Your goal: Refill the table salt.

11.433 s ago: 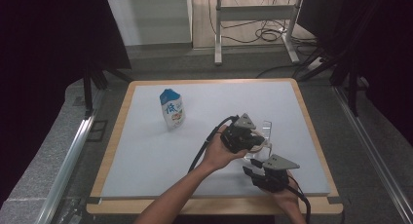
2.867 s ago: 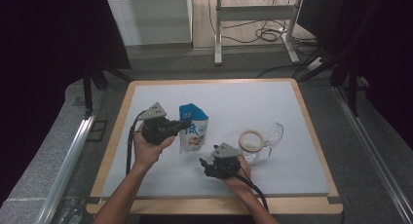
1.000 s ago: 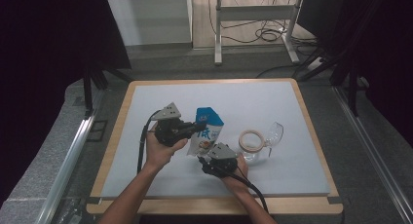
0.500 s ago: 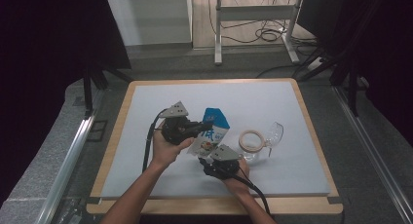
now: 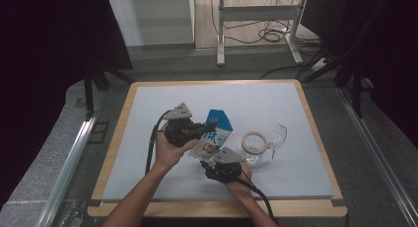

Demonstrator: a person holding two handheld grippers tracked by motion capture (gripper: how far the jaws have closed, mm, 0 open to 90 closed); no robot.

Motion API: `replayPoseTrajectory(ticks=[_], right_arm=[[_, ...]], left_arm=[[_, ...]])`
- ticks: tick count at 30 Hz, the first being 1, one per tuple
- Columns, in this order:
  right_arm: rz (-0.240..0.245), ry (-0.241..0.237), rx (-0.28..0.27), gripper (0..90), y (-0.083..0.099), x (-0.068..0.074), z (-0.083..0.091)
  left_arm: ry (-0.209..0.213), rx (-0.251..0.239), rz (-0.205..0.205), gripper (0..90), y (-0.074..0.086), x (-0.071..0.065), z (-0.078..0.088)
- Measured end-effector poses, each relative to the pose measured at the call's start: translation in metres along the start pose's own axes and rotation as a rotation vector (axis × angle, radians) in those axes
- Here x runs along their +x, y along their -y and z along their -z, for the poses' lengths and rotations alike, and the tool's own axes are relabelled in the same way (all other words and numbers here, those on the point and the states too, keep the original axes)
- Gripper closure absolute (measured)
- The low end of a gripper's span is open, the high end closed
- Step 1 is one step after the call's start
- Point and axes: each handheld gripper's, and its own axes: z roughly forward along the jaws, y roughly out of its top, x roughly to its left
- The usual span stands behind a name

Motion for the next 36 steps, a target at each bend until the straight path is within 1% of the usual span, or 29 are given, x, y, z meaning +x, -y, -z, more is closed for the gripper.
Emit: replayPoseTrajectory(ticks=[5, 9, 11, 12, 14, 17, 19, 21, 23, 26, 31, 36], right_arm=[[0.011, 0.01, 0.0, 39.1, 0.0, 0.0, 0.0], [0.039, 0.049, 0.0, 36.9, 0.0, 0.002, 0.0], [0.037, 0.05, -0.004, 36.0, -0.001, 0.002, 0.0], [0.034, 0.055, -0.015, 32.0, -0.001, 0.002, 0.0], [0.028, 0.051, -0.026, 29.1, -0.001, 0.002, -0.001], [0.018, 0.051, -0.025, 24.2, -0.002, 0.003, -0.001], [0.024, 0.071, -0.024, 22.2, -0.003, 0.004, -0.001], [0.023, 0.076, -0.03, 22.2, -0.004, 0.005, -0.001], [0.033, 0.096, -0.034, 22.3, -0.005, 0.006, -0.001], [0.034, 0.106, -0.04, 25.8, -0.006, 0.007, 0.001], [-0.007, 0.078, -0.039, 30.4, -0.005, 0.005, 0.003], [-0.042, 0.028, -0.03, 31.6, -0.005, 0.002, 0.005]], left_arm=[[0.007, -0.003, -0.002, 90.0, 0.001, -0.002, 0.003], [0.014, -0.017, 0.0, 90.0, 0.001, -0.005, 0.007], [0.012, -0.019, 0.0, 90.0, 0.001, -0.006, 0.008], [0.012, -0.021, -0.001, 90.0, 0.0, -0.006, 0.009], [0.011, -0.021, 0.0, 90.0, -0.001, -0.006, 0.01], [0.015, -0.02, 0.0, 90.0, -0.001, -0.006, 0.01], [0.016, -0.019, -0.002, 90.0, -0.001, -0.008, 0.01], [0.02, -0.019, -0.004, 90.0, -0.001, -0.009, 0.009], [0.021, -0.02, -0.005, 90.0, -0.001, -0.011, 0.008], [0.02, -0.019, -0.006, 90.0, -0.002, -0.011, 0.007], [0.018, -0.017, -0.002, 90.0, -0.005, -0.01, 0.004], [0.017, -0.01, -0.005, 90.0, -0.007, -0.01, -0.001]])
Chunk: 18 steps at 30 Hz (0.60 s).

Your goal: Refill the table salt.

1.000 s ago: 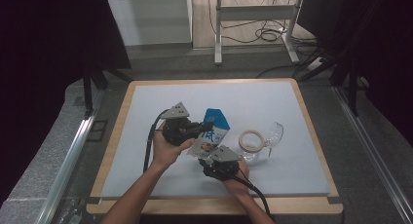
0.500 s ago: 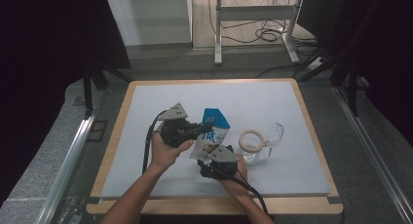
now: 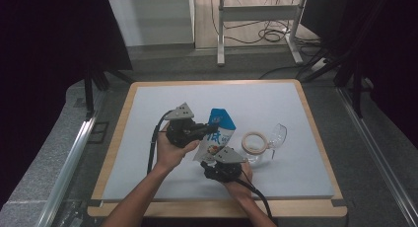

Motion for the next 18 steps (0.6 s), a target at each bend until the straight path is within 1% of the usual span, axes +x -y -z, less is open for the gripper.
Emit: replayPoseTrajectory(ticks=[3, 4, 7, 10, 12, 14, 18], right_arm=[[-0.018, -0.022, 0.0, 31.8, 0.001, -0.001, 0.001], [-0.037, -0.034, 0.006, 31.8, 0.001, -0.001, 0.002], [-0.063, -0.059, 0.003, 32.1, 0.002, -0.002, 0.003], [-0.08, -0.072, 0.0, 32.5, 0.002, -0.002, 0.006], [-0.094, -0.082, 0.002, 32.6, 0.002, -0.002, 0.007], [-0.101, -0.08, 0.002, 32.6, 0.003, -0.003, 0.009], [-0.113, -0.063, 0.013, 32.6, 0.006, -0.002, 0.01]], left_arm=[[-0.001, 0.005, 0.001, 90.0, -0.001, 0.001, -0.004], [0.001, 0.006, 0.005, 90.0, -0.001, 0.001, -0.005], [0.008, 0.011, 0.01, 90.0, -0.003, 0.003, -0.008], [0.02, 0.015, 0.018, 90.0, -0.004, 0.004, -0.012], [0.021, 0.017, 0.012, 90.0, -0.005, 0.003, -0.014], [0.02, 0.024, 0.007, 90.0, -0.005, 0.003, -0.016], [0.031, 0.036, 0.014, 90.0, -0.005, 0.005, -0.022]])
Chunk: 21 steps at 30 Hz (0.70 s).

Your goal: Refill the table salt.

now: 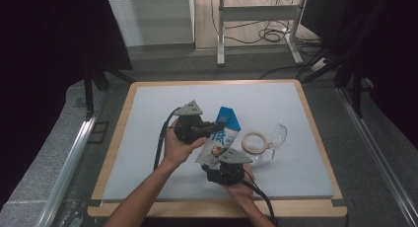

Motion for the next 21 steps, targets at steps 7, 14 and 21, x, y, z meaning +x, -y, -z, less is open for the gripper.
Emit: replayPoseTrajectory(ticks=[7, 14, 21], right_arm=[[0.01, 0.066, 0.003, 33.0, 0.004, 0.001, 0.002], [-0.004, 0.112, 0.01, 33.7, 0.006, 0.003, 0.004], [0.013, 0.157, 0.016, 35.2, 0.008, 0.004, 0.004]], left_arm=[[0.023, 0.017, 0.002, 90.0, -0.001, 0.001, -0.008], [0.039, 0.046, -0.019, 90.0, -0.004, 0.001, -0.016], [0.046, 0.074, -0.019, 90.0, -0.007, 0.002, -0.024]])
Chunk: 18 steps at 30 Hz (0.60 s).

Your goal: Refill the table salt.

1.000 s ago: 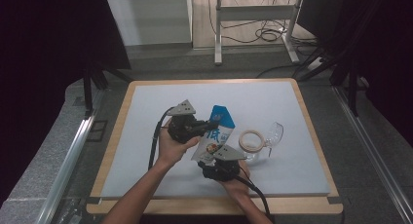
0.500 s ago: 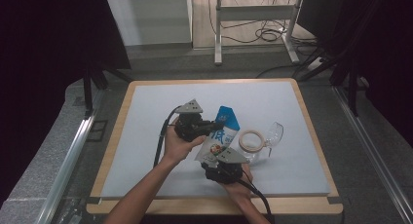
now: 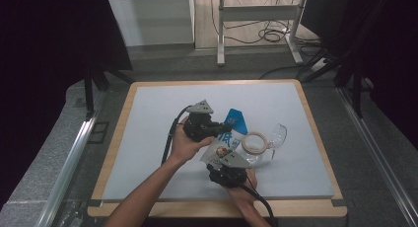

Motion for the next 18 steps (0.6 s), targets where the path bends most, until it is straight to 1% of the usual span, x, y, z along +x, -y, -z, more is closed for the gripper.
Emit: replayPoseTrajectory(ticks=[2, 6, 8, 10, 13, 15, 18], right_arm=[[0.016, 0.015, 0.006, 35.6, 0.0004, 0.0003, -0.0002], [0.03, 0.033, 0.008, 36.2, 0.0011, 0.0012, 0.0006], [0.028, 0.035, 0.009, 36.2, 0.0016, 0.0018, 0.001], [0.043, 0.047, 0.008, 36.5, 0.0018, 0.0019, 0.0011], [0.074, 0.058, 0.016, 40.8, 0.0023, 0.0051, 0.0013], [0.078, 0.054, 0.015, 41.2, 0.0024, 0.0067, 0.0013], [0.063, 0.056, 0.02, 41.1, 0.0018, 0.0028, 0.0006]], left_arm=[[0.0, 0.004, -0.001, 90.0, -0.0003, 0.0007, -0.0017], [0.008, 0.008, -0.003, 90.0, -0.0017, 0.0008, -0.0044], [0.008, 0.012, -0.007, 90.0, -0.0027, 0.0005, -0.0054], [0.007, 0.015, -0.01, 90.0, -0.0036, 0.0001, -0.0063], [0.006, 0.02, -0.012, 90.0, -0.0044, -0.0007, -0.0087], [0.006, 0.021, -0.015, 90.0, -0.0045, -0.0013, -0.0092], [0.005, 0.012, -0.014, 90.0, -0.0044, -0.0016, -0.0074]])
